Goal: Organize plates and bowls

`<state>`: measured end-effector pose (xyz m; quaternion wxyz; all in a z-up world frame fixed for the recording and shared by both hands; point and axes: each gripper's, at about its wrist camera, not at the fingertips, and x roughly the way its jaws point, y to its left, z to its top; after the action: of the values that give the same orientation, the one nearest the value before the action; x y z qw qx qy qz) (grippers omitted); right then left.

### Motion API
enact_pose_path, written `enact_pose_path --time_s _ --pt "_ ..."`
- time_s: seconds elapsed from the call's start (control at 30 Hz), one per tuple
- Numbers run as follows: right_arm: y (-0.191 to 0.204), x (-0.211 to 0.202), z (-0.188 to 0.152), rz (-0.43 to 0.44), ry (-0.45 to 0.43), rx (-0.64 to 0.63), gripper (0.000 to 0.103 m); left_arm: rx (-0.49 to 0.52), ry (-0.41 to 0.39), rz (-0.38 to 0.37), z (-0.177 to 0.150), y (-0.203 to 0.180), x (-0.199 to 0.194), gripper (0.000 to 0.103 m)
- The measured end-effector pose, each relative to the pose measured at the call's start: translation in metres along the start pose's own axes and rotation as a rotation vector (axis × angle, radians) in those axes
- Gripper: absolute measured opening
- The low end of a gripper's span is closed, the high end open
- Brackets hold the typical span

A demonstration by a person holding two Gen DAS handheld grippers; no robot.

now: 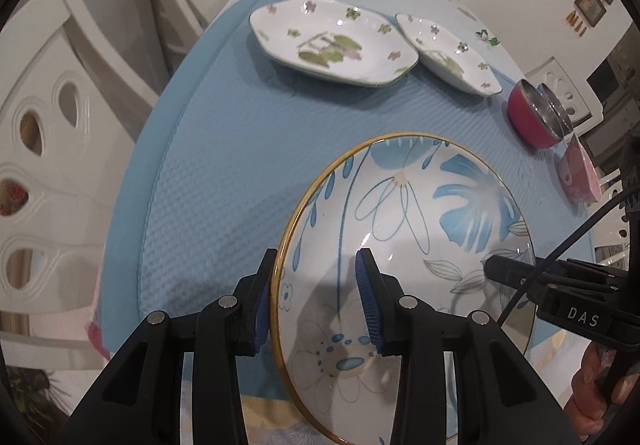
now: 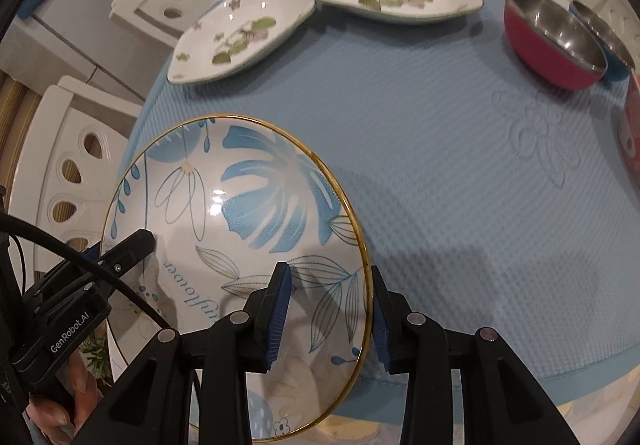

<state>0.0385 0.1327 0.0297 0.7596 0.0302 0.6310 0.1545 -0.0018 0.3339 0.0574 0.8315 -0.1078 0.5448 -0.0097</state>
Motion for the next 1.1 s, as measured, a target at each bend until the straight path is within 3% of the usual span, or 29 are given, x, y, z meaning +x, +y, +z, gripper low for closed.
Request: enact_pose_path --time_s 0.13,0.47,0.63,1.0,1.1 --pt "0.001 0.01 -0.005 -0.036 0.03 -0.008 0.036 0.006 0.023 -0.011 -0.005 0.0 0.006 0.035" --pt "-0.004 0.021 0.001 -0.048 0.032 0.043 0.036 0.025 -0.012 -0.029 0.012 -0.006 0.018 0.035" --pt "-0.005 0.012 0.006 -0.04 0.0 0.027 0.036 -0.016 -0.004 -0.039 0.019 0.001 0.028 0.034" --pt "-0.019 -0.035 0.024 0.033 -0.109 0.032 0.037 -0.081 -0.114 -0.025 0.043 0.035 -0.009 0.037" --pt "-0.016 -0.045 0.025 0.039 -0.136 0.018 0.041 -0.099 -0.127 -0.041 0.046 0.038 -0.016 0.04"
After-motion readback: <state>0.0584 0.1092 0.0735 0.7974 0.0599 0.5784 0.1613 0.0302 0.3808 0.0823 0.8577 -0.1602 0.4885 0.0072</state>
